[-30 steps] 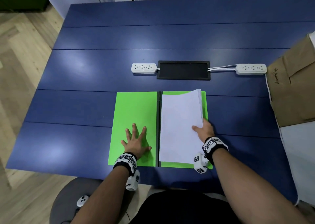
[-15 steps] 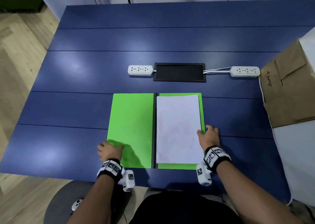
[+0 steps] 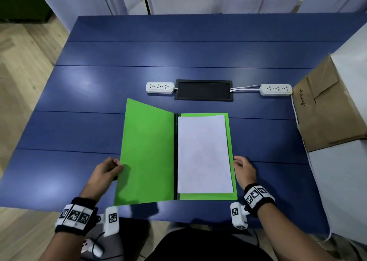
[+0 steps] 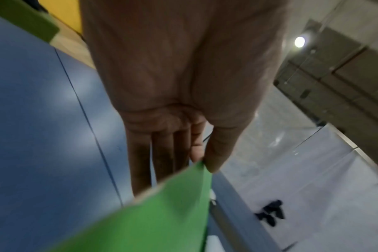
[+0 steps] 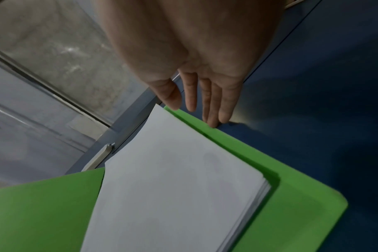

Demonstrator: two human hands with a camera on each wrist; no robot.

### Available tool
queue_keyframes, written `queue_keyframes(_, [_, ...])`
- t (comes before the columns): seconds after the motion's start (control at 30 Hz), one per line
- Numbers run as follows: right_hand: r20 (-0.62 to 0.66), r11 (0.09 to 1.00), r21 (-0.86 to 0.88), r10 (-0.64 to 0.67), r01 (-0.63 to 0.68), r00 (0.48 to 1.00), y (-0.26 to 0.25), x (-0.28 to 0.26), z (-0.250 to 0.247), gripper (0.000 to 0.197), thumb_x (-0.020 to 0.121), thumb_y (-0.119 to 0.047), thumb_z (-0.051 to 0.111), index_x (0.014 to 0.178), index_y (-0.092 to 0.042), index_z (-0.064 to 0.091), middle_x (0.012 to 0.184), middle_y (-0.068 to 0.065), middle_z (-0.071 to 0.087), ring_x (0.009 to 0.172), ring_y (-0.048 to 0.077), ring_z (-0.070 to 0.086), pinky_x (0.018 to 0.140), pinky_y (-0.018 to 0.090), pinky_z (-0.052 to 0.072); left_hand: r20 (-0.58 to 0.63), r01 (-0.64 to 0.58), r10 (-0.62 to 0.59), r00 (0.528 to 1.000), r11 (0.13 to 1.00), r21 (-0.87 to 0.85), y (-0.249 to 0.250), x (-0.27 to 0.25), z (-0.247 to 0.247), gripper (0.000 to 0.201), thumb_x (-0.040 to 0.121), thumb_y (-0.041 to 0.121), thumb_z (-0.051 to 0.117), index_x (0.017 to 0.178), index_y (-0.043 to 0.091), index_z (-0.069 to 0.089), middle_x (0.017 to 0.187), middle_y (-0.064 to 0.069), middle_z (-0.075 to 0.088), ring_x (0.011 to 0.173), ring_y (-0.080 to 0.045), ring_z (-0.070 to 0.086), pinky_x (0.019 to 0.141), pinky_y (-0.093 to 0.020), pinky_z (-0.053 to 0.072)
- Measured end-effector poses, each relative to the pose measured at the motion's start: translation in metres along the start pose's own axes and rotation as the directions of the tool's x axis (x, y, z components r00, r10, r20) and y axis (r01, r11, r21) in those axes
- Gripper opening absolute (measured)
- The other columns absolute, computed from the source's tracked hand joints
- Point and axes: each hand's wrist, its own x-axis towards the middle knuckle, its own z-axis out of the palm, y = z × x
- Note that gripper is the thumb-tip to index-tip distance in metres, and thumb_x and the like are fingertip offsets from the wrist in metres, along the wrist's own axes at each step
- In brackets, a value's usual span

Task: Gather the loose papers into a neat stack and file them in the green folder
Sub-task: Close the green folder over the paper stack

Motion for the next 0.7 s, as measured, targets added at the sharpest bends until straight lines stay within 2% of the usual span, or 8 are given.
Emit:
queue_keyframes(0.13, [0.076,0.996,0.091,-0.016,0.009,0.997,0.007,0.003,-0.007,0.025,0.094,-0.020,0.059,0.118,-0.019,0.067,0.117,0.004,0.071,0.106,0.022,0.065,0.098,0.038,0.051,0.245,-0.164,0.209,0.947,0.968,-0.191,0.040,-0.030,0.042,0.012,0.096,0.009,0.062,0.092,0.003,0.052,0.080,0.003,0.058,0.080,-0.009,0.055,0.080,-0.023,0.048])
queue_keyframes(0.23, [0.139,0.993,0.122,-0.026,0.009,0.990,0.018,0.009,-0.007,0.018,0.088,-0.041,0.059,0.105,-0.039,0.066,0.118,-0.001,0.071,0.111,0.021,0.066,0.102,0.049,0.050,0.384,-0.239,0.310,0.870,0.945,-0.222,0.056,-0.030,0.086,0.036,0.096,0.029,0.061,0.101,-0.005,0.051,0.107,0.002,0.066,0.103,-0.008,0.059,0.092,-0.024,0.043])
queue_keyframes(0.3, [0.179,0.988,0.152,0.001,-0.028,0.984,0.034,0.021,-0.004,0.024,0.077,-0.062,0.054,0.095,-0.051,0.065,0.117,-0.007,0.071,0.113,0.019,0.065,0.105,0.050,0.047,0.477,-0.232,0.297,0.827,0.954,-0.192,0.052,-0.021,0.123,0.028,0.101,0.027,0.053,0.109,0.000,0.055,0.136,0.002,0.063,0.128,-0.005,0.055,0.106,-0.022,0.040])
queue_keyframes(0.4, [0.207,0.977,0.205,0.022,-0.065,0.978,0.033,0.019,-0.008,0.051,0.067,-0.083,0.049,0.097,-0.043,0.064,0.118,-0.005,0.067,0.113,0.019,0.063,0.107,0.047,0.045,0.589,-0.236,0.192,0.785,0.972,-0.002,0.038,-0.002,0.180,0.026,0.098,0.033,0.058,0.121,0.021,0.061,0.154,0.007,0.045,0.138,-0.004,0.044,0.116,-0.031,0.033])
queue_keyframes(0.47, [0.226,0.968,0.235,0.029,-0.084,0.974,0.016,0.002,-0.015,0.063,0.068,-0.089,0.047,0.102,-0.038,0.062,0.118,-0.005,0.065,0.111,0.018,0.062,0.101,0.042,0.047,0.624,-0.252,0.054,0.780,0.939,0.234,0.020,0.011,0.212,0.044,0.094,0.044,0.062,0.133,0.028,0.056,0.159,0.010,0.034,0.146,-0.011,0.031,0.121,-0.035,0.024])
queue_keyframes(0.57, [0.226,0.972,0.228,0.010,-0.063,0.974,0.021,0.002,-0.014,0.049,0.086,-0.074,0.047,0.109,-0.033,0.060,0.124,-0.002,0.065,0.113,0.018,0.061,0.101,0.039,0.044,0.646,-0.360,-0.073,0.760,0.780,0.512,-0.005,0.024,0.237,0.072,0.086,0.060,0.058,0.149,0.032,0.038,0.164,0.009,0.025,0.155,-0.022,0.000,0.124,-0.055,0.007])
queue_keyframes(0.63, [0.204,0.988,0.155,-0.009,-0.023,0.979,0.028,0.006,-0.013,0.047,0.078,-0.080,0.052,0.103,-0.041,0.062,0.124,-0.005,0.067,0.117,0.018,0.062,0.106,0.045,0.046,0.632,-0.374,-0.027,0.775,0.786,0.492,-0.010,0.024,0.244,0.071,0.083,0.053,0.062,0.146,0.027,0.042,0.160,0.005,0.036,0.154,-0.025,0.010,0.125,-0.047,0.011])
queue_keyframes(0.7, [0.213,0.994,0.105,-0.041,0.019,0.976,0.022,0.001,-0.016,0.020,0.091,-0.055,0.058,0.103,-0.040,0.061,0.121,-0.004,0.066,0.117,0.020,0.061,0.105,0.046,0.047,0.452,-0.322,0.112,0.885,0.848,0.420,-0.011,0.023,0.243,0.054,0.082,0.024,0.071,0.133,0.016,0.055,0.144,-0.004,0.054,0.141,-0.028,0.042,0.113,-0.025,0.031])
